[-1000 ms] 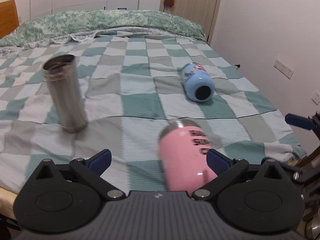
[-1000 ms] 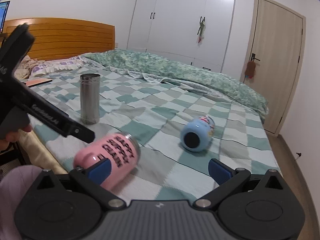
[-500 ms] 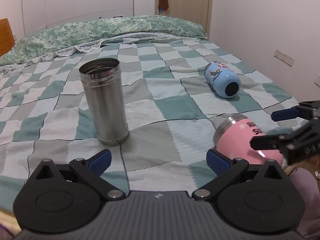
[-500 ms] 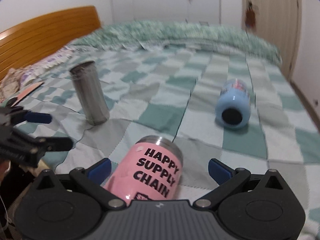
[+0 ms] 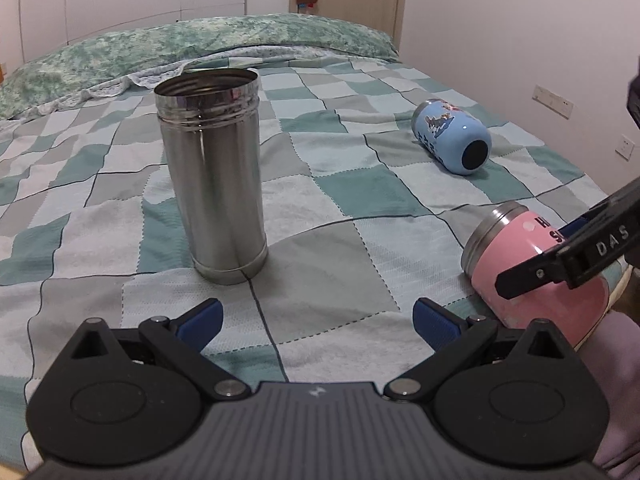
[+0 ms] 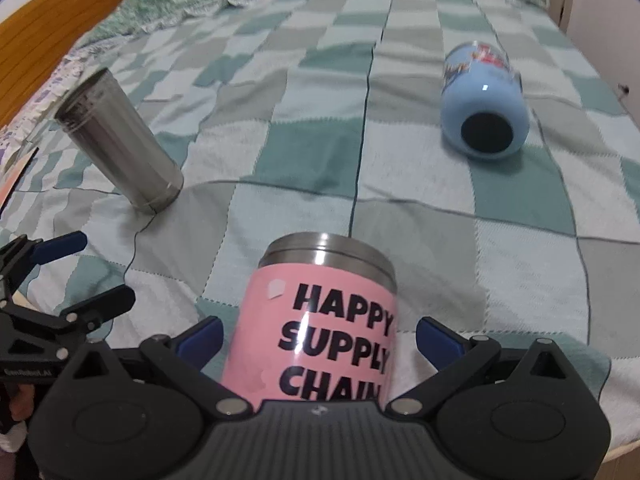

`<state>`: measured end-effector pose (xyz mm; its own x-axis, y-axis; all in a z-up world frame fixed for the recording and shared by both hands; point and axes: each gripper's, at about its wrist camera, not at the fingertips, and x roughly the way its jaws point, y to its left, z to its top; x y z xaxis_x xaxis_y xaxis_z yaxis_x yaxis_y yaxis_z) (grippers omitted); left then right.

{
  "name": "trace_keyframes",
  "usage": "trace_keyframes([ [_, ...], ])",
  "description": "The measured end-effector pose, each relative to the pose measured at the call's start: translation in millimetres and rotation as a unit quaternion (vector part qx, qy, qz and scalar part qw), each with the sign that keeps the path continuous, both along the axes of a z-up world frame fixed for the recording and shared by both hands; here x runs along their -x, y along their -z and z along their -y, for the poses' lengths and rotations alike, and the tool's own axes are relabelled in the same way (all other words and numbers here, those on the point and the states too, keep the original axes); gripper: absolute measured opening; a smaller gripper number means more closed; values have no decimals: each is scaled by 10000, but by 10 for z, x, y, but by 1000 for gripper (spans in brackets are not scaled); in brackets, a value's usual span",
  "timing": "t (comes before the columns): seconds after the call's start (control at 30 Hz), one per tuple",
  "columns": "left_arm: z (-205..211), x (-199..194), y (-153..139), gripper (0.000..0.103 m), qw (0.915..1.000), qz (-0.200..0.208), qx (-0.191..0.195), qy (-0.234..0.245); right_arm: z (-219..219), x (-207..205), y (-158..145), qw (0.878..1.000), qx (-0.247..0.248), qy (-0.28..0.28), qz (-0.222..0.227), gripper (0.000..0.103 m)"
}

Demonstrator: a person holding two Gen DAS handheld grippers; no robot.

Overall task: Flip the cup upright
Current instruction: 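Rotate the right tool to turn the pink cup rim-up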

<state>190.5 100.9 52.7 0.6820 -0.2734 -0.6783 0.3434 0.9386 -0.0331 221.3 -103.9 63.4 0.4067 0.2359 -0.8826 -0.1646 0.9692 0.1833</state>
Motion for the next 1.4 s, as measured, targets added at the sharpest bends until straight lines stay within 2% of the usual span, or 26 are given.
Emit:
trace_keyframes([
  [0.17,-8,-10,11,103,9999,8,-33,94,-21,-78,39,9996,-26,144,-236,102],
  [0.3,-26,-22,15,103,9999,6,-31,128,-23,-125,67,9988,-84,234,-411,93],
  [0.37,-36,-21,16,103,9999,7,-8,129,-7,-141,81,9982,-189,262,-501,85],
  [0.43,-48,-20,16,103,9999,3,4,134,13,-156,89,9977,-253,277,-560,85],
  [0.63,-59,-20,11,103,9999,-7,38,154,102,-134,96,9969,-504,272,-541,85],
  [0.8,-75,2,-25,103,9998,33,103,154,152,-46,48,9970,-691,225,-285,84],
  [0.9,-93,15,-85,103,9997,83,158,138,200,49,-33,9959,-881,157,97,84],
  [1.0,-103,8,-154,103,9996,164,184,114,196,162,-159,9933,-949,8,664,83],
  [1.1,-109,-4,-205,103,9995,244,184,54,93,267,-265,9872,-702,-264,1406,83],
  [1.2,-126,-14,-241,103,9993,309,211,-18,-53,306,-336,9757,-407,-503,2095,83],
  [1.4,-162,-61,-240,103,9990,334,217,-178,-305,221,-413,9487,-69,-731,3074,83],
])
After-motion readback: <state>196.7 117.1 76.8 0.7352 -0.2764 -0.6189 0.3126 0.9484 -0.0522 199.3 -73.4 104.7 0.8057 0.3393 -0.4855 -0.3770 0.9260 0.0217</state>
